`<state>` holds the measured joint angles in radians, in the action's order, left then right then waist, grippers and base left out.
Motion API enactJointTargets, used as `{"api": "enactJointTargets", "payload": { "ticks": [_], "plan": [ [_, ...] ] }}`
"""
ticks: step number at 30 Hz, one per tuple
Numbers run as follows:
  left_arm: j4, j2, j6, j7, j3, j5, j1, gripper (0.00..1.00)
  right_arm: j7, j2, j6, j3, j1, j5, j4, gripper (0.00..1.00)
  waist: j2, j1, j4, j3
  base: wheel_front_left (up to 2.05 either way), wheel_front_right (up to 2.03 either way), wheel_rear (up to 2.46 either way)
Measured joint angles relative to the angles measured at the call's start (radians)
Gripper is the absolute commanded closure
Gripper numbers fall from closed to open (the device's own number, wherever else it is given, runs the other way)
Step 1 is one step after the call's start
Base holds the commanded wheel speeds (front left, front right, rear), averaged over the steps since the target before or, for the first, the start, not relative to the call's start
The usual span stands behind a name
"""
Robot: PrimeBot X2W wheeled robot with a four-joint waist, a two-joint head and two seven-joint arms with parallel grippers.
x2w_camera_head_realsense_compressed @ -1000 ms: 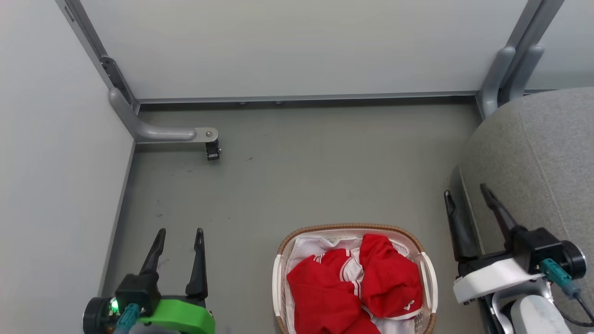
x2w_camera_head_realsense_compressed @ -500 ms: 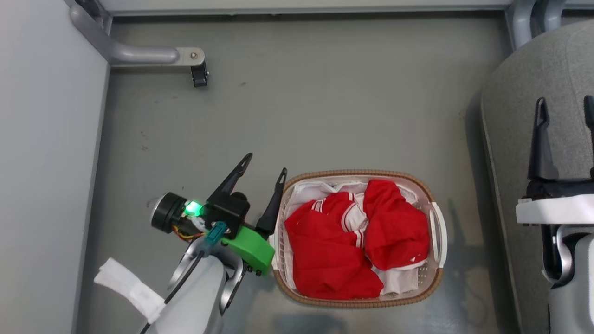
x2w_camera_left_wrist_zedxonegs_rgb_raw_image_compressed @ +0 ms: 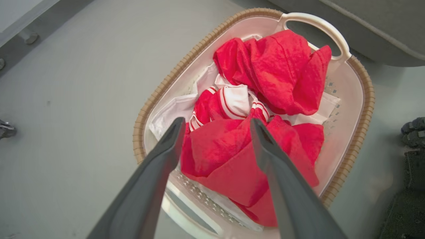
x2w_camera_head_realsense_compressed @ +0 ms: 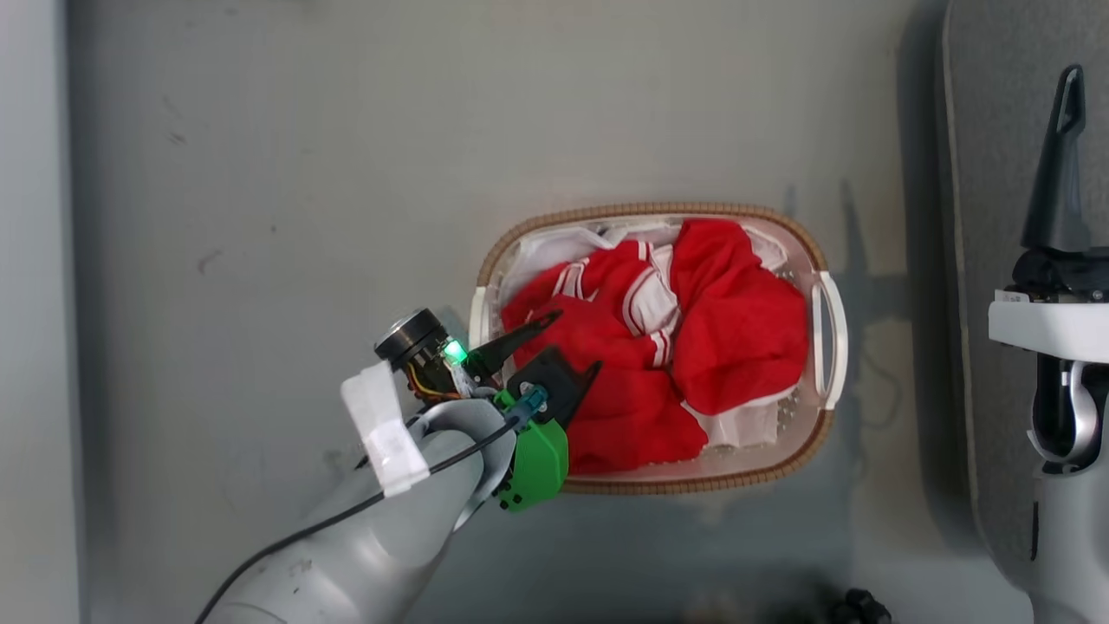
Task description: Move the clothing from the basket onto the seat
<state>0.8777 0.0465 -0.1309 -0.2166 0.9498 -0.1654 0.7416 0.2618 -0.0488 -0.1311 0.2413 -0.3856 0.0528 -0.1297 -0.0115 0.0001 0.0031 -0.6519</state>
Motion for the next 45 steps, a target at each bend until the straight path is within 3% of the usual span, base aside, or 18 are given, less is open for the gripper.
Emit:
{"api": "enactJointTargets", "payload": {
  "ticks": [10,24,26,28,45],
  "plan": [
    [0.113,0.000,-0.001,0.068,0.250,-0.027,0.142,0.00,0.000,0.000,0.000,-0.022,-0.036,0.045,-0.034,0.00,0.0000,0.0000,-0.066,-0.146,0.00,0.00,0.00],
    [0.193,0.001,-0.001,0.226,0.320,-0.093,0.203,0.00,0.000,0.000,0.000,-0.059,-0.051,0.087,-0.030,0.00,0.0000,0.0000,-0.146,-0.235,0.00,0.00,0.00],
    [0.200,0.000,-0.001,0.241,0.323,-0.098,0.205,0.58,0.000,0.000,0.000,-0.063,-0.051,0.090,-0.028,0.00,0.0000,0.0000,-0.149,-0.234,0.00,0.00,0.00],
    [0.204,0.001,-0.001,0.248,0.324,-0.107,0.206,1.00,0.000,0.000,0.000,-0.067,-0.052,0.094,-0.025,0.00,0.0000,0.0000,-0.150,-0.231,0.00,0.00,0.00],
    [0.134,0.002,0.012,0.085,0.305,-0.198,0.171,1.00,0.000,0.000,0.000,-0.082,-0.029,0.078,0.026,0.00,0.0000,-0.0001,-0.121,-0.107,0.00,0.00,0.00]
  ]
}}
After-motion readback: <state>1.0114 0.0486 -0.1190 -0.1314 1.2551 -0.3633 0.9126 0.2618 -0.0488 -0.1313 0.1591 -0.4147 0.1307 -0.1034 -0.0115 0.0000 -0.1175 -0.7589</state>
